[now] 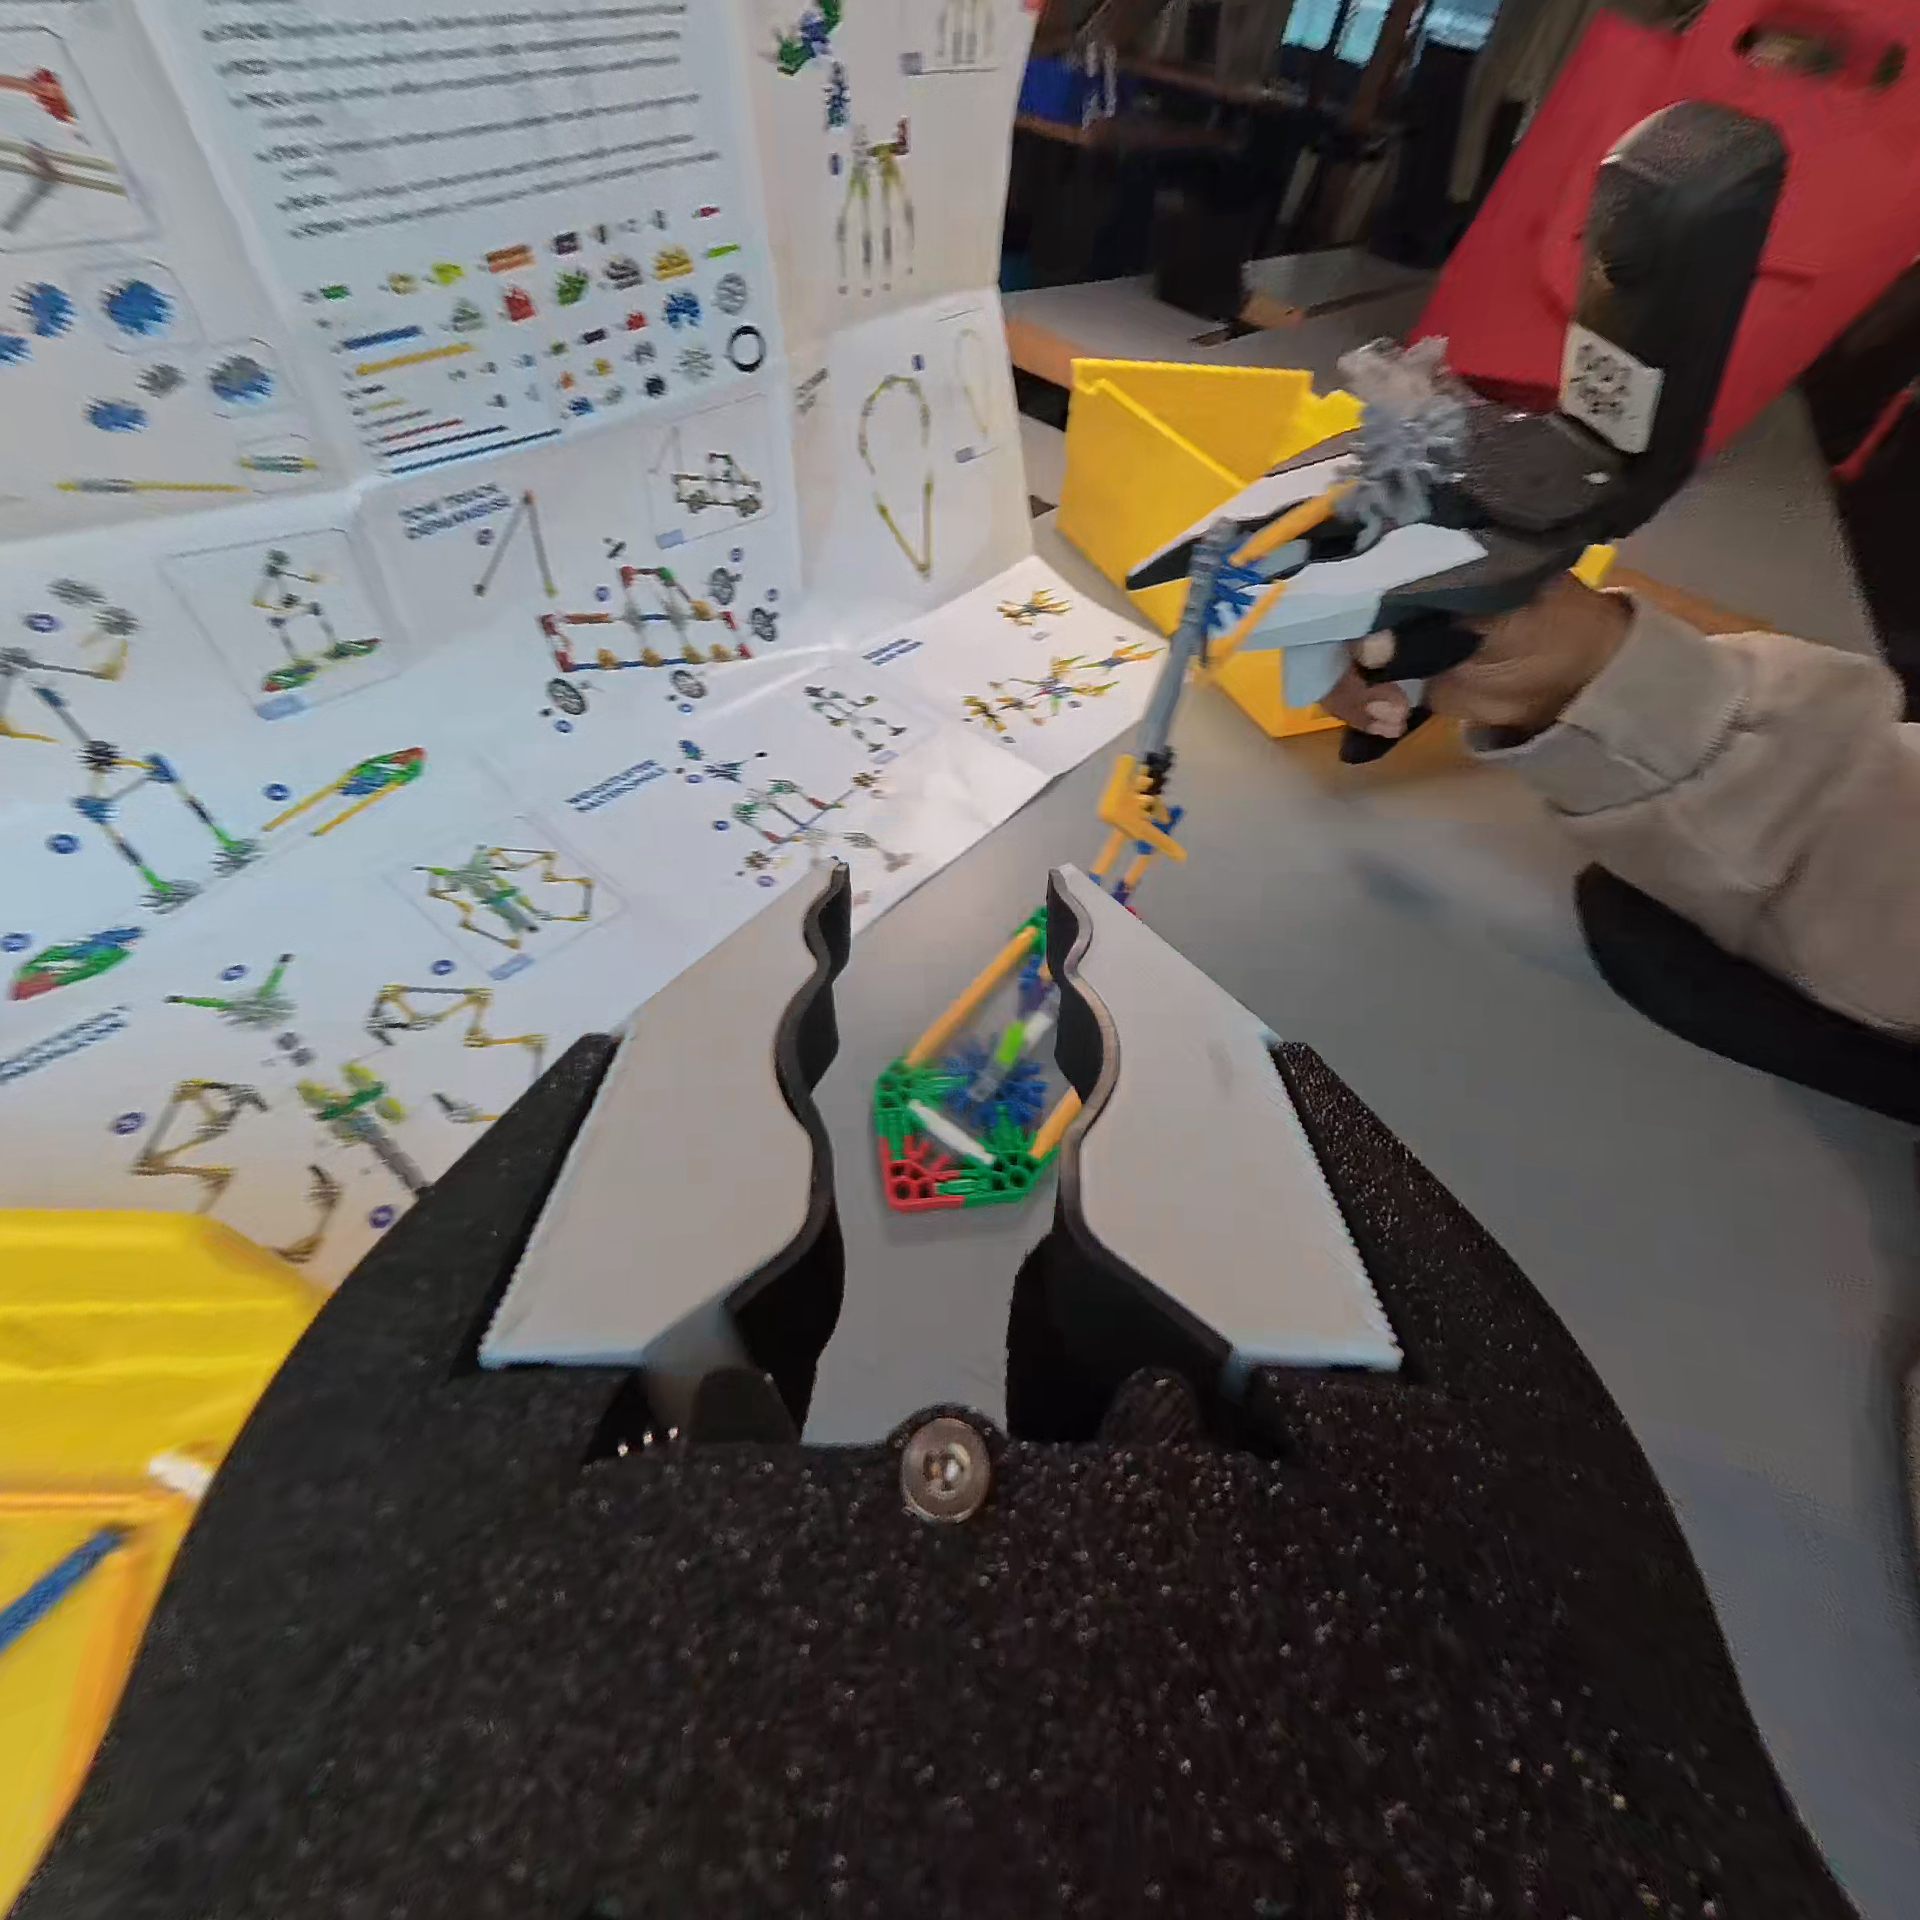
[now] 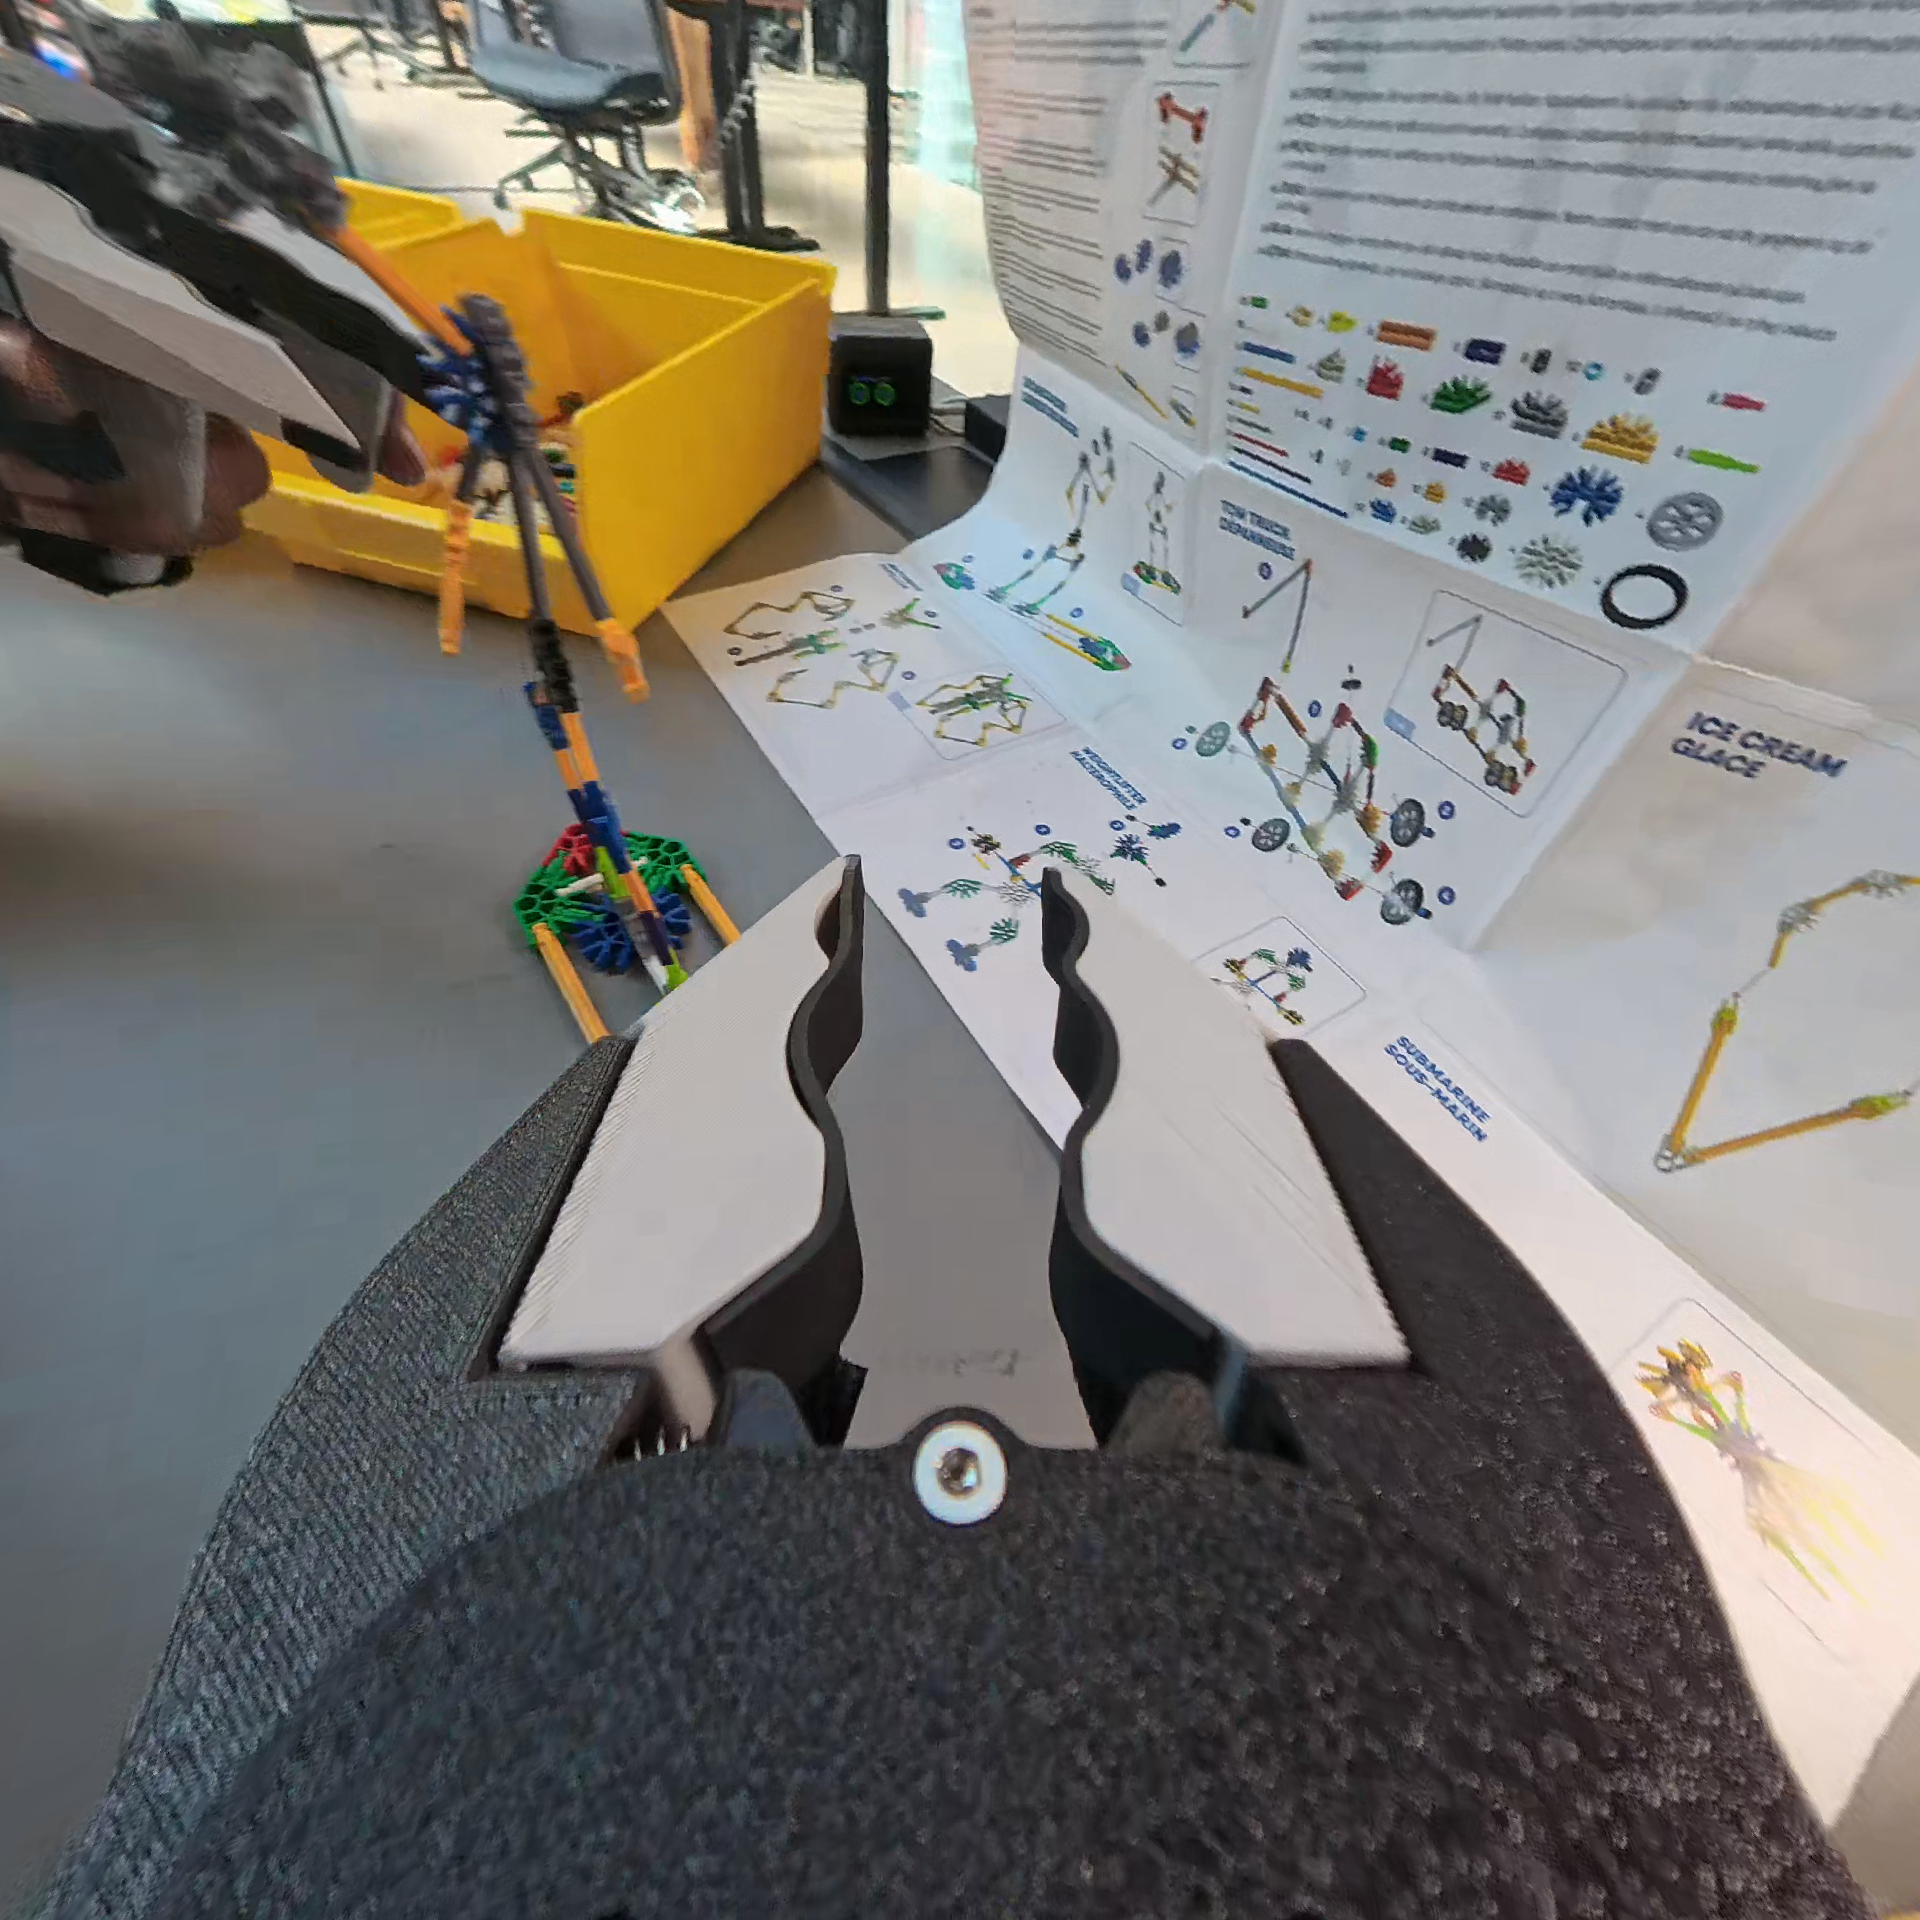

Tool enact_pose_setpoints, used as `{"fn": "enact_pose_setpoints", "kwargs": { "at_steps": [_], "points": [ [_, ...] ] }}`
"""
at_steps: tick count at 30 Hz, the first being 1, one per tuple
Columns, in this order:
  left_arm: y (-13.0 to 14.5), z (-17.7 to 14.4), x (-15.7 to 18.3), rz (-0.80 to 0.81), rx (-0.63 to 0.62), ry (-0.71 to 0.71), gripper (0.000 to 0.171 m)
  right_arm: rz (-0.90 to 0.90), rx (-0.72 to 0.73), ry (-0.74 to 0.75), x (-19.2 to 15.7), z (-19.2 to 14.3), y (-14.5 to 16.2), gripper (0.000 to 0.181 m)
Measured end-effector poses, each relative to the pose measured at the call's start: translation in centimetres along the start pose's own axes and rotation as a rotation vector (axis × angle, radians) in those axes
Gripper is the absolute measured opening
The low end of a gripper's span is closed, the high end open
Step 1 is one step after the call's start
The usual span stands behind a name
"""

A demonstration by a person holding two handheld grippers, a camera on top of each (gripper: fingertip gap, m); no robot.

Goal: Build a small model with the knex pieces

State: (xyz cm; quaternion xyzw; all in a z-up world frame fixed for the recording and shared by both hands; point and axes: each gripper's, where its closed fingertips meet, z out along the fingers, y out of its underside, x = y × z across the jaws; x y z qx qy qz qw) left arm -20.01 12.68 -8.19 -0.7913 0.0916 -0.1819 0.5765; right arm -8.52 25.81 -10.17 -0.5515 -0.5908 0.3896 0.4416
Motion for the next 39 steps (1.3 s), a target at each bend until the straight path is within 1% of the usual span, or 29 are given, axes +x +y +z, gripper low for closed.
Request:
{"fn": "enact_pose_setpoints", "kwargs": {
  "at_steps": [2, 3, 5, 6, 7, 9, 12, 14, 16, 17, 21, 23, 24, 26, 27, 28, 31, 32, 35, 36, 37, 39],
  "points": [
    [0.8, 0.1, 2.5, -0.021, 0.045, 0.097, 0.038, -0.020, 0.041, -0.070, -1.5, -0.6, -0.5, 0.032],
    [1.2, 0.4, 3.2, -0.006, 0.069, 0.115, 0.040, -0.020, 0.062, -0.108, -2.4, -0.9, -0.7, 0.031],
    [2.0, 1.7, 3.5, 0.076, 0.102, 0.103, 0.041, -0.010, 0.109, -0.178, -4.0, -1.3, -0.9, 0.029],
    [2.5, 2.5, 3.4, 0.103, 0.111, 0.106, 0.041, -0.008, 0.135, -0.207, -4.6, -1.4, -1.1, 0.024],
    [2.9, 3.3, 3.7, 0.101, 0.108, 0.142, 0.041, -0.007, 0.165, -0.231, -5.3, -1.5, -1.3, 0.022],
    [3.4, 4.4, 4.3, 0.066, 0.081, 0.220, 0.049, 0.008, 0.217, -0.266, -6.1, -1.6, -2.0, 0.021],
    [3.0, 5.4, 4.8, 0.049, 0.089, 0.281, 0.049, 0.030, 0.265, -0.277, -6.3, -1.7, -2.9, 0.023],
    [2.7, 6.0, 5.2, 0.085, 0.082, 0.274, 0.048, 0.047, 0.281, -0.279, -6.3, -1.7, -3.4, 0.030],
    [2.4, 6.7, 5.1, 0.109, 0.084, 0.251, 0.044, 0.064, 0.276, -0.262, -6.0, -1.4, -3.5, 0.037],
    [2.2, 6.9, 5.0, 0.101, 0.093, 0.243, 0.040, 0.067, 0.280, -0.252, -5.8, -1.2, -3.6, 0.038],
    [2.3, 7.3, 4.6, 0.074, 0.092, 0.250, 0.022, 0.076, 0.269, -0.224, -5.3, 0.1, -3.4, 0.033],
    [2.4, 7.2, 4.4, 0.065, 0.096, 0.240, 0.008, 0.069, 0.268, -0.220, -5.4, 0.6, -3.5, 0.027],
    [2.4, 7.1, 4.4, 0.053, 0.092, 0.239, 0.006, 0.062, 0.268, -0.219, -5.5, 0.7, -3.6, 0.022],
    [2.4, 7.1, 4.1, 0.009, 0.075, 0.228, 0.003, 0.037, 0.257, -0.240, -6.1, 0.8, -3.6, 0.004],
    [2.3, 7.1, 4.0, -0.027, 0.067, 0.219, 0.001, 0.025, 0.260, -0.253, -6.5, 0.7, -3.8, 0.000],
    [2.1, 7.0, 4.1, -0.074, 0.057, 0.230, 0.001, 0.023, 0.269, -0.261, -6.7, 0.5, -4.0, 0.000],
    [2.5, 6.7, 5.5, -0.224, -0.027, 0.343, 0.001, 0.029, 0.269, -0.279, -7.0, 0.0, -4.4, 0.000],
    [2.5, 6.6, 5.8, -0.274, -0.040, 0.370, 0.001, 0.033, 0.260, -0.301, -7.2, -0.3, -4.3, 0.003],
    [2.7, 6.2, 7.0, -0.480, -0.077, 0.495, 0.001, 0.057, 0.200, -0.428, -9.0, -1.0, -3.6, 0.022],
    [2.7, 6.0, 7.3, -0.536, -0.081, 0.533, 0.001, 0.053, 0.182, -0.443, -9.3, -1.2, -3.2, 0.026],
    [2.8, 5.8, 7.7, -0.582, -0.089, 0.574, 0.002, 0.041, 0.174, -0.432, -9.2, -1.2, -2.9, 0.027],
    [2.8, 5.6, 8.1, -0.624, -0.090, 0.621, 0.001, 0.030, 0.146, -0.406, -9.1, -1.1, -2.2, 0.028]
  ]
}}
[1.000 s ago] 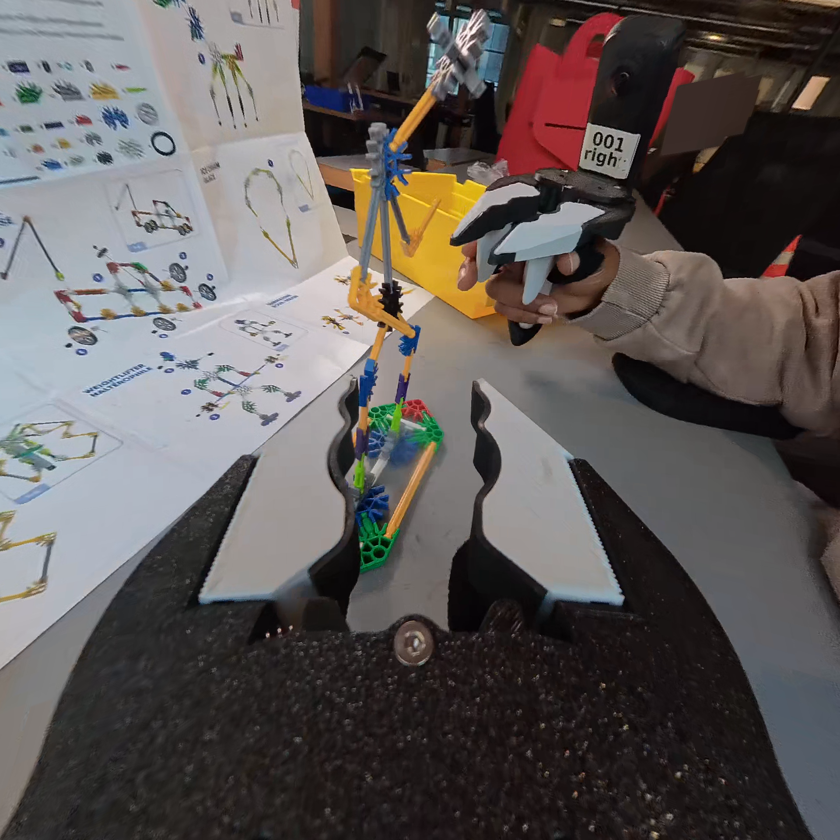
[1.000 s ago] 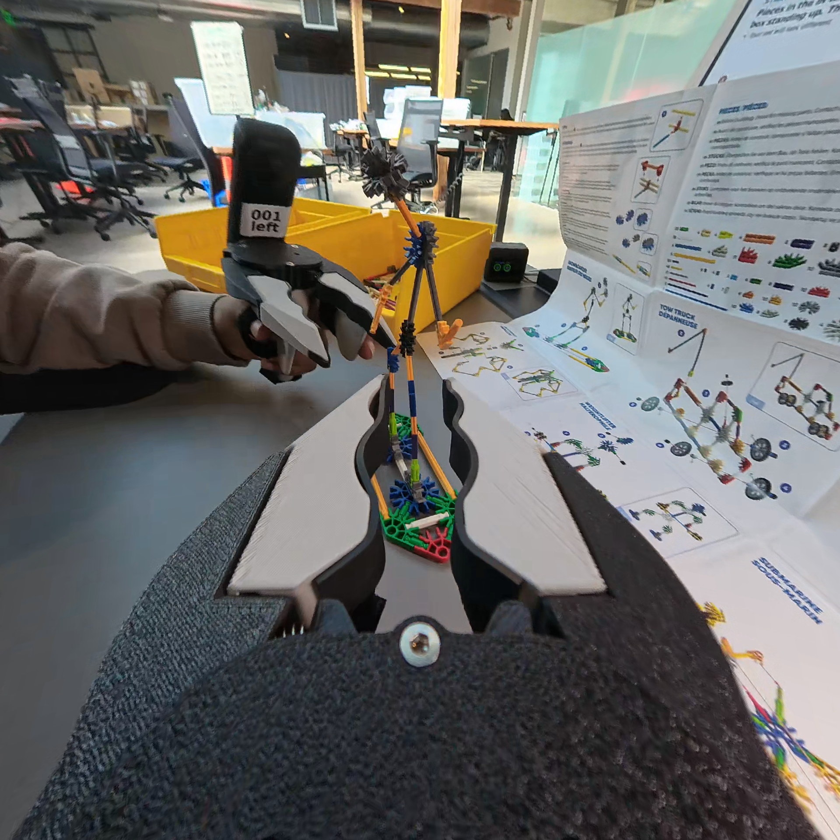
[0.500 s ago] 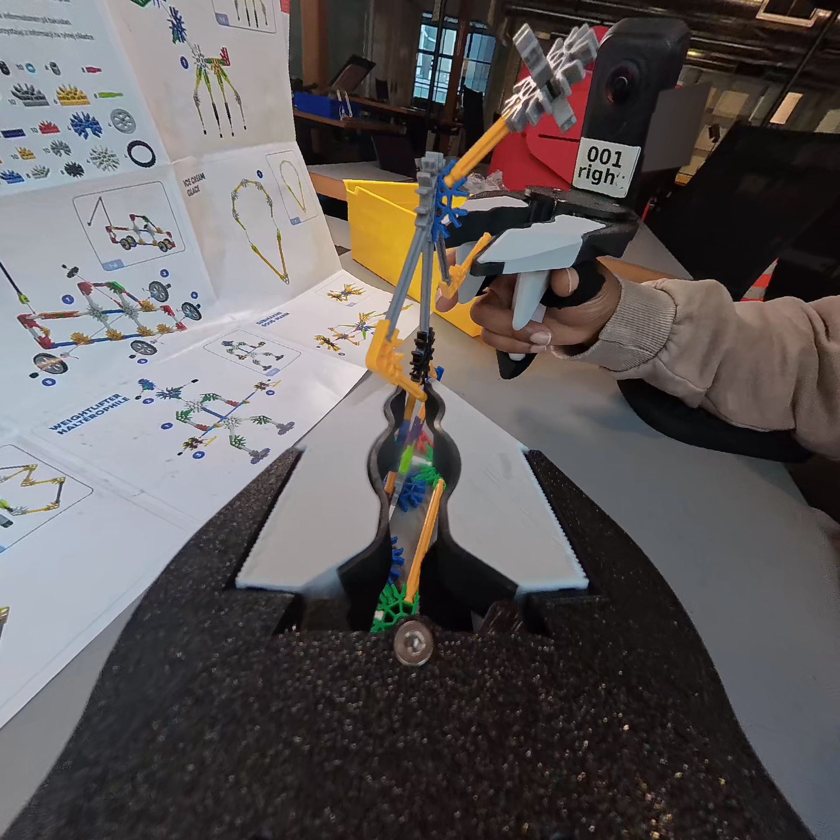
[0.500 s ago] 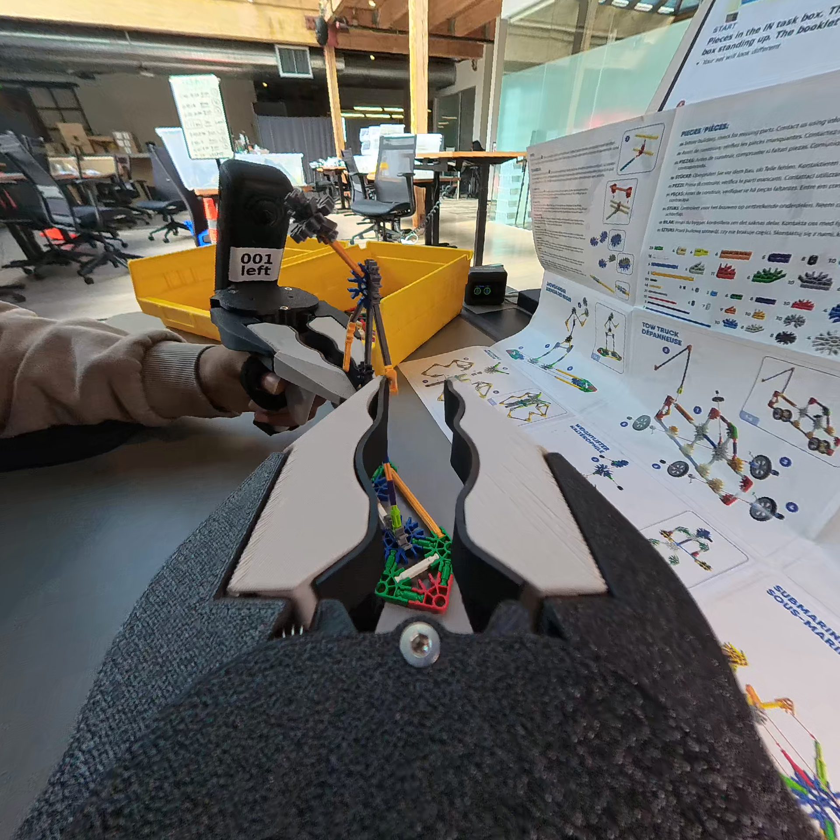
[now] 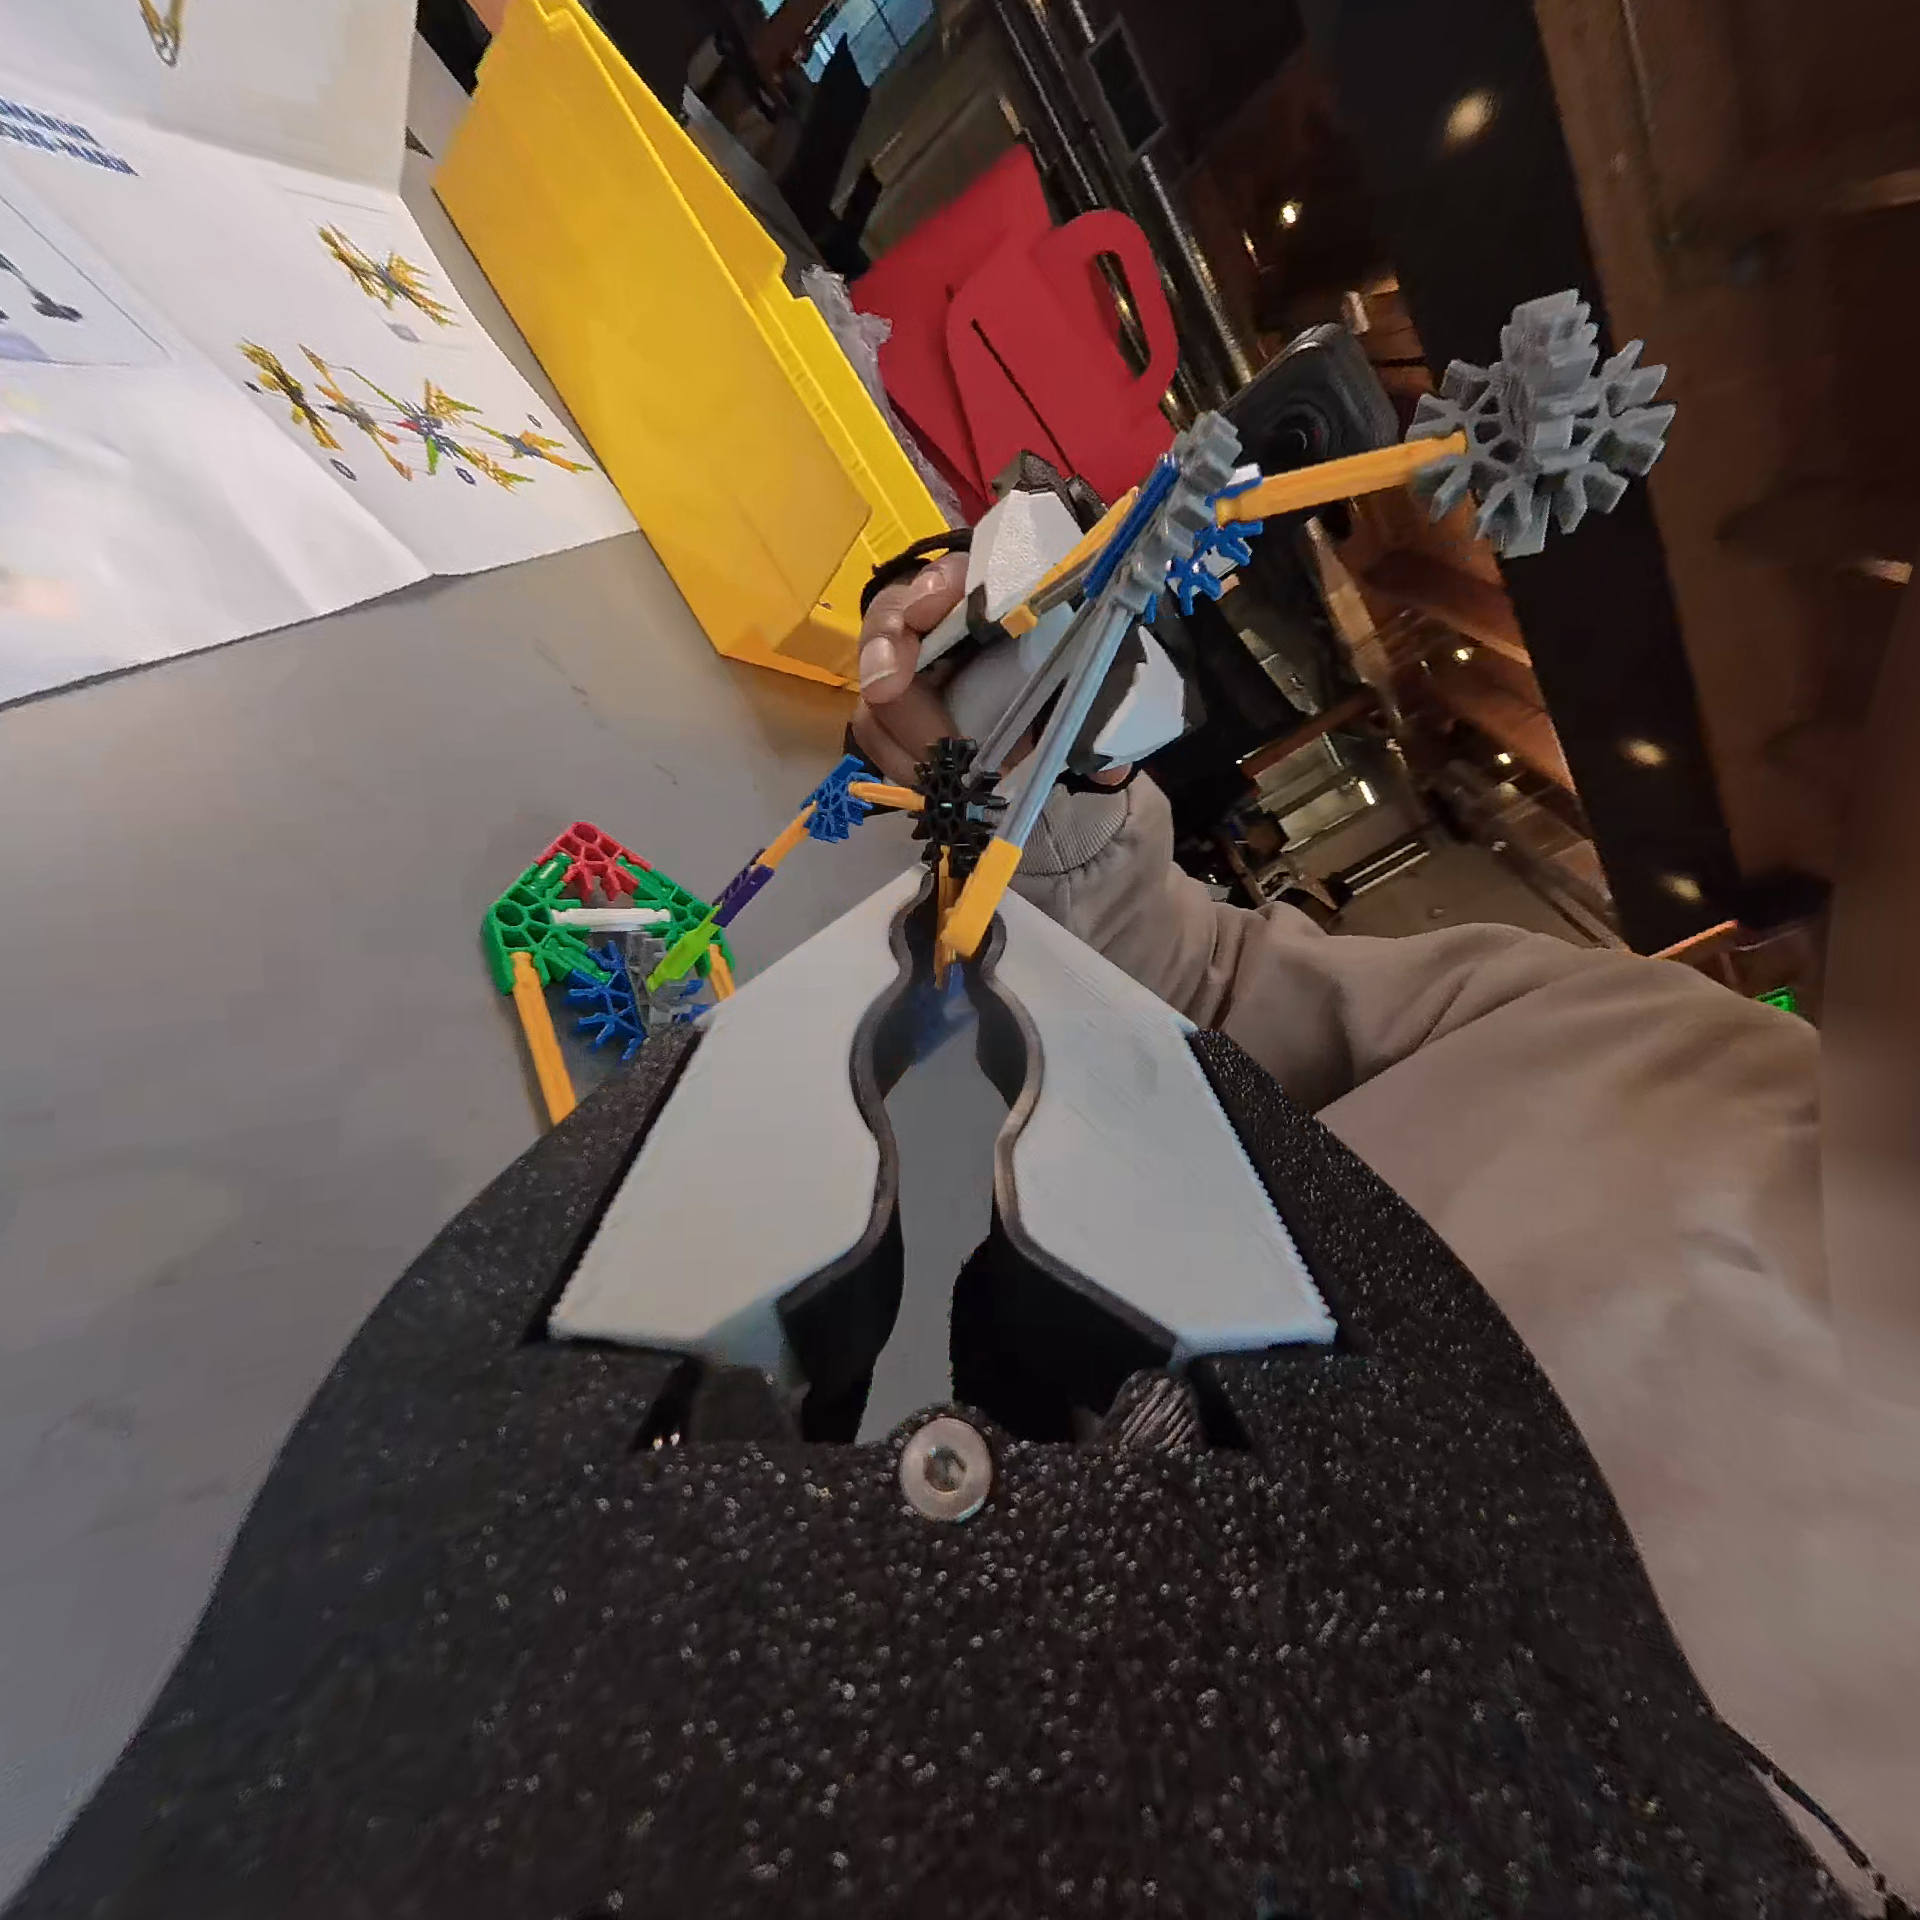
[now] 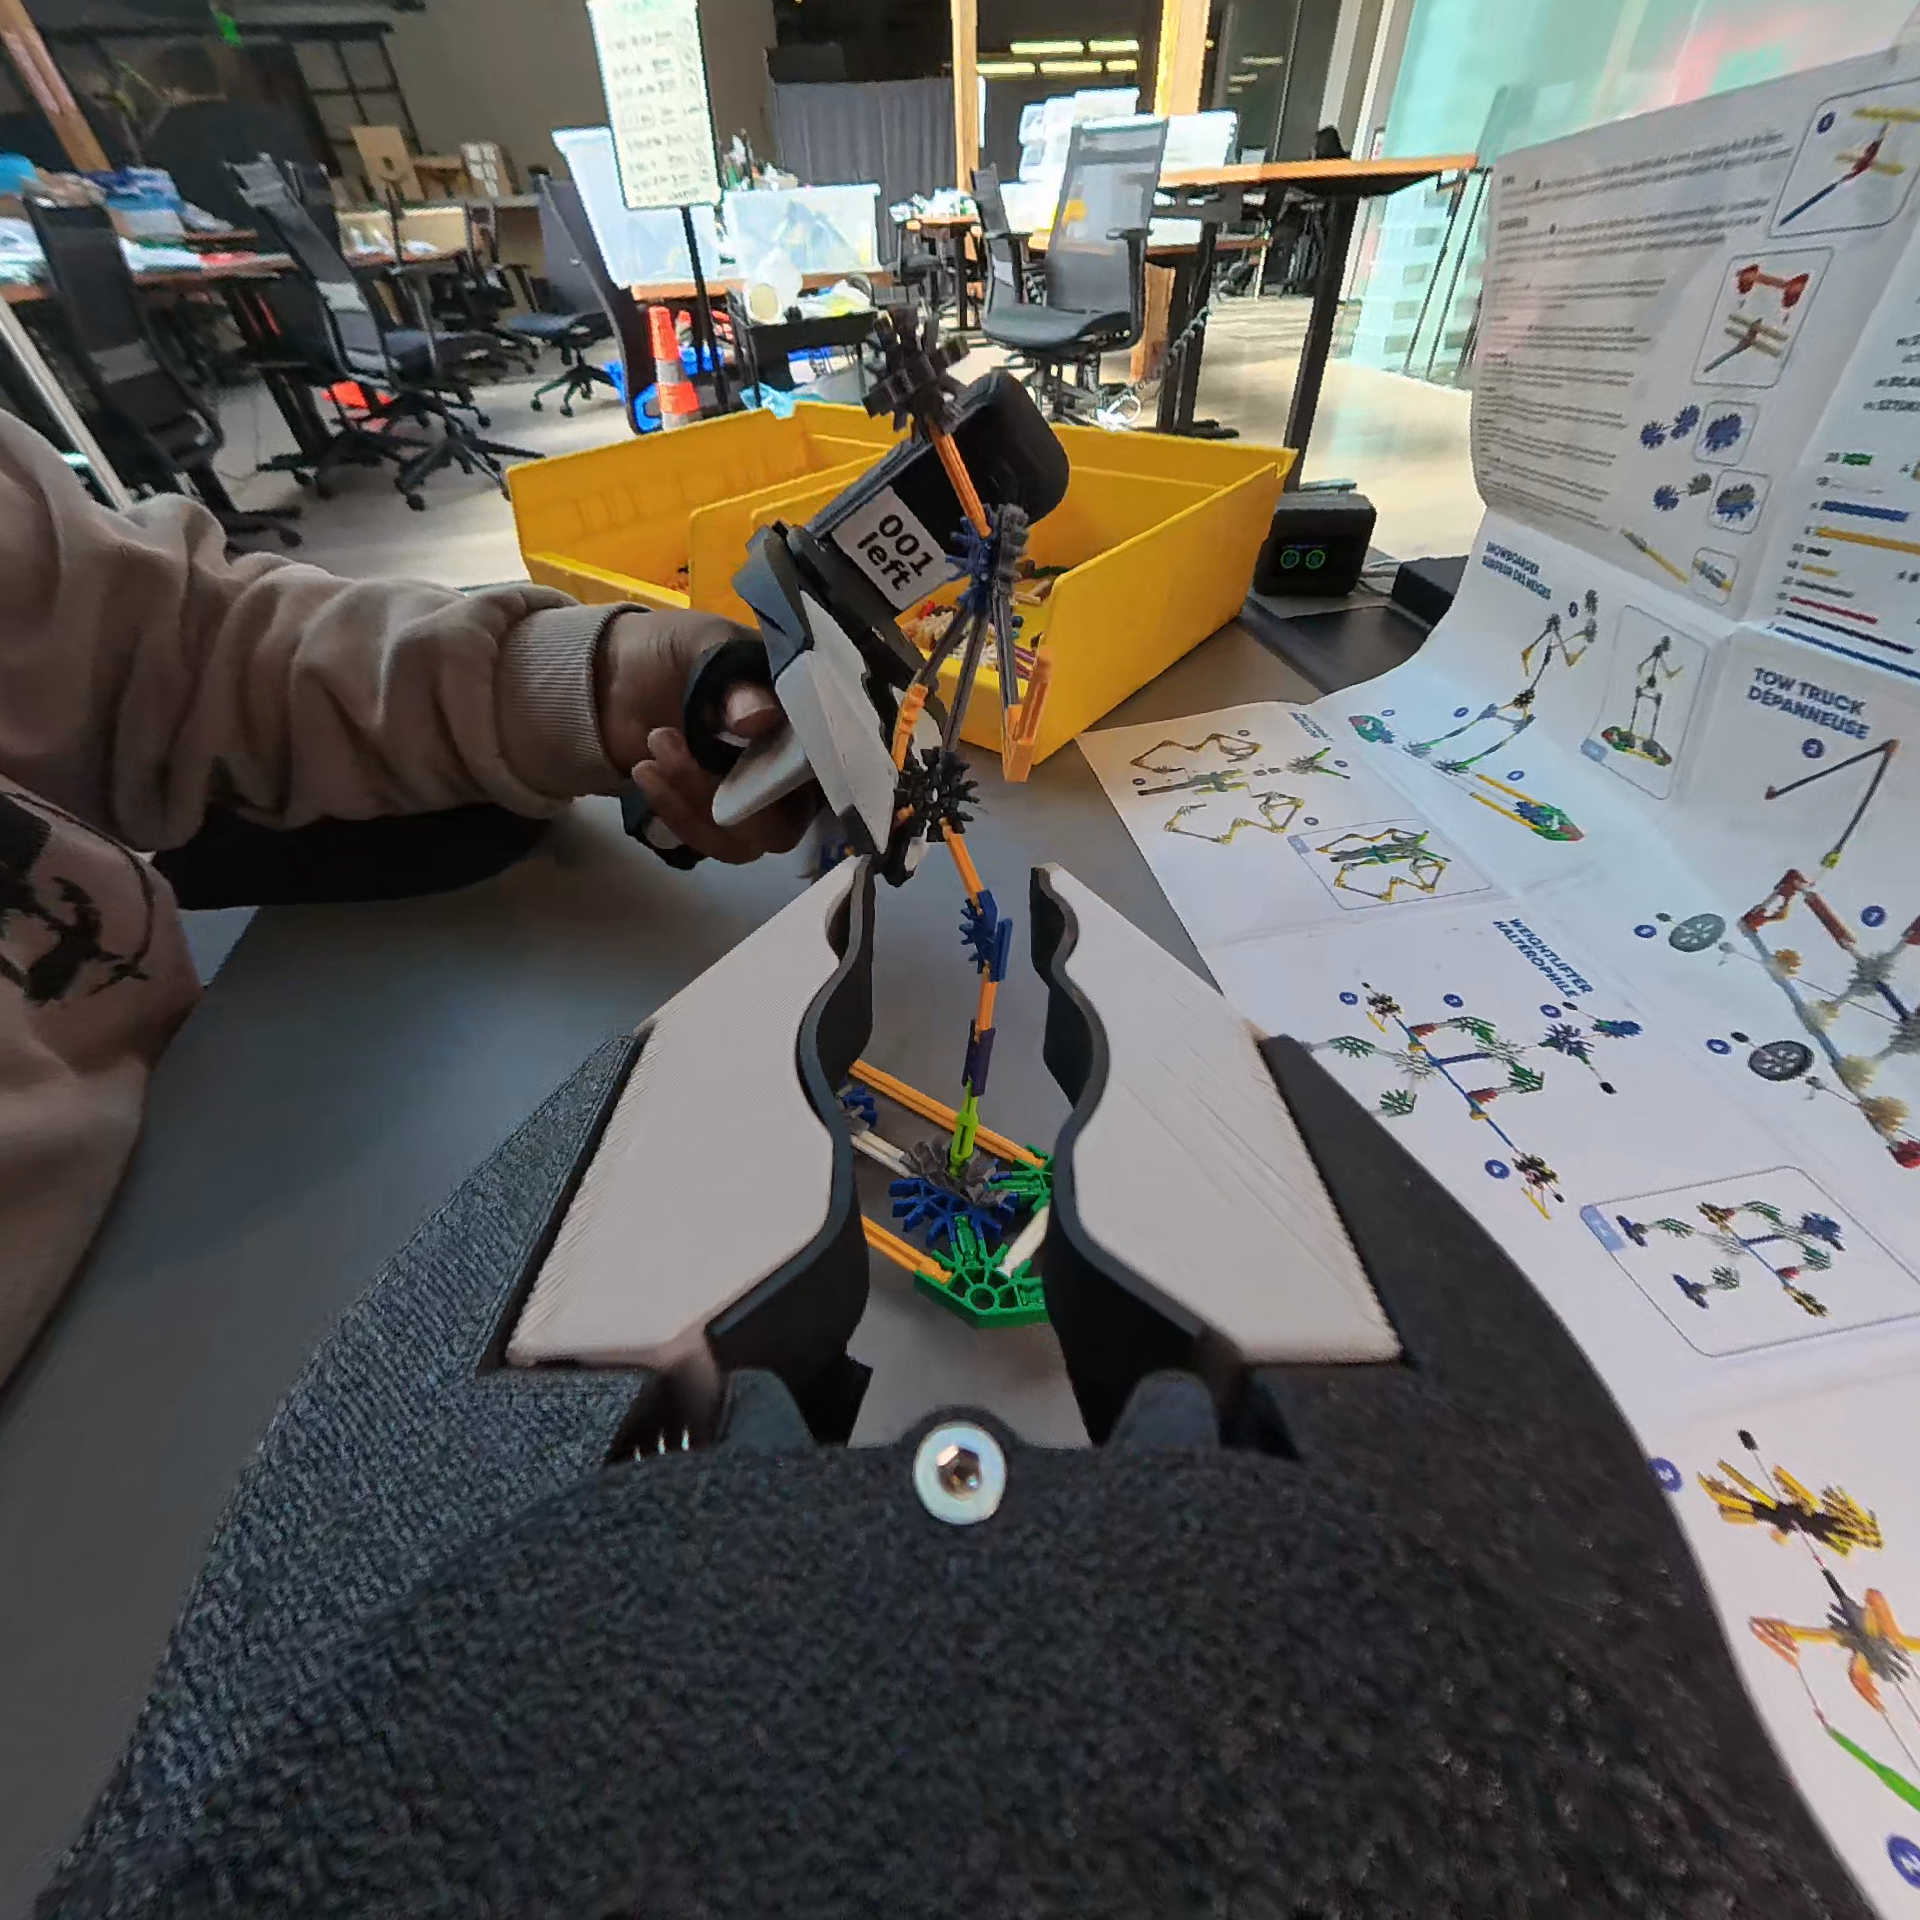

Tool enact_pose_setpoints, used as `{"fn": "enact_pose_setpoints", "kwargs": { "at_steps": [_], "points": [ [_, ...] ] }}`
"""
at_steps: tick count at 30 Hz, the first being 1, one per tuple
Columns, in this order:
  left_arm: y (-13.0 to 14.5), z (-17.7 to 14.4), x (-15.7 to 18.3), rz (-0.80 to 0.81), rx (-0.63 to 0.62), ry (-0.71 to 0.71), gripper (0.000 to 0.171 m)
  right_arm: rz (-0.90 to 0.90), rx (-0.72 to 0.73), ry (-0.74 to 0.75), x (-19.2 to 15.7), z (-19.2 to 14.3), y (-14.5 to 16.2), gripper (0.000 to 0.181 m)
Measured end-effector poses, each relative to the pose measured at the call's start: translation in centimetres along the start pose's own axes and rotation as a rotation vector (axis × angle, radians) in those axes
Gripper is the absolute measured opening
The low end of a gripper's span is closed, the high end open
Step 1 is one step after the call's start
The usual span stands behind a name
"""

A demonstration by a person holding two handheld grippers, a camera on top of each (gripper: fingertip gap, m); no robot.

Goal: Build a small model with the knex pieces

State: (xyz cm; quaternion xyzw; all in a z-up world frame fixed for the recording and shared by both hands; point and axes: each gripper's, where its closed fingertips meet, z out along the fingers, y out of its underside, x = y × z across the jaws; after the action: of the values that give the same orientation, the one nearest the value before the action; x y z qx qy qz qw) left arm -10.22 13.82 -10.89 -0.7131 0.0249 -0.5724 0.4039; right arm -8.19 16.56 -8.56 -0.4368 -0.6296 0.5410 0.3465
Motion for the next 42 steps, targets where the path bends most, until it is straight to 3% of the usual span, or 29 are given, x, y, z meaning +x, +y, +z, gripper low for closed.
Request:
{"fn": "enact_pose_setpoints", "kwargs": {
  "at_steps": [5, 7, 9, 12, 20, 23, 27, 35, 42],
  "points": [
    [0.4, 0.1, 0.7, 0.005, -0.033, 0.061, 0.001, -0.064, -0.269, 0.036, 0.9, 1.3, 5.7, 0.047],
    [0.5, 0.1, 0.5, 0.019, -0.041, 0.054, 0.001, -0.041, -0.315, -0.002, 0.4, 2.3, 7.6, 0.047],
    [0.4, -0.1, 0.2, 0.037, -0.039, 0.033, 0.001, -0.014, -0.340, -0.023, 0.0, 3.3, 8.3, 0.032],
    [0.0, -0.6, -0.3, 0.093, -0.022, -0.020, 0.001, -0.065, -0.330, 0.025, 0.5, 4.0, 7.8, 0.006],
    [-0.8, -1.4, -1.3, 0.495, -0.033, -0.287, 0.003, -0.020, -0.359, 0.066, -0.1, 3.9, 7.6, 0.006],
    [0.1, -1.4, -1.0, 0.586, -0.077, -0.295, 0.007, -0.002, -0.356, 0.064, -0.5, 3.9, 7.9, 0.005],
    [2.3, -1.6, -0.1, 0.600, -0.141, -0.223, 0.030, -0.033, -0.374, -0.020, -2.1, 3.9, 8.6, 0.004],
    [2.8, -3.5, 0.5, 0.715, -0.189, -0.246, 0.031, -0.095, -0.420, -0.002, -1.9, 3.8, 9.5, 0.000],
    [3.3, -4.0, 0.3, 0.747, -0.232, -0.247, 0.028, -0.138, -0.530, -0.077, -2.4, 4.1, 11.1, 0.037]
  ]
}}
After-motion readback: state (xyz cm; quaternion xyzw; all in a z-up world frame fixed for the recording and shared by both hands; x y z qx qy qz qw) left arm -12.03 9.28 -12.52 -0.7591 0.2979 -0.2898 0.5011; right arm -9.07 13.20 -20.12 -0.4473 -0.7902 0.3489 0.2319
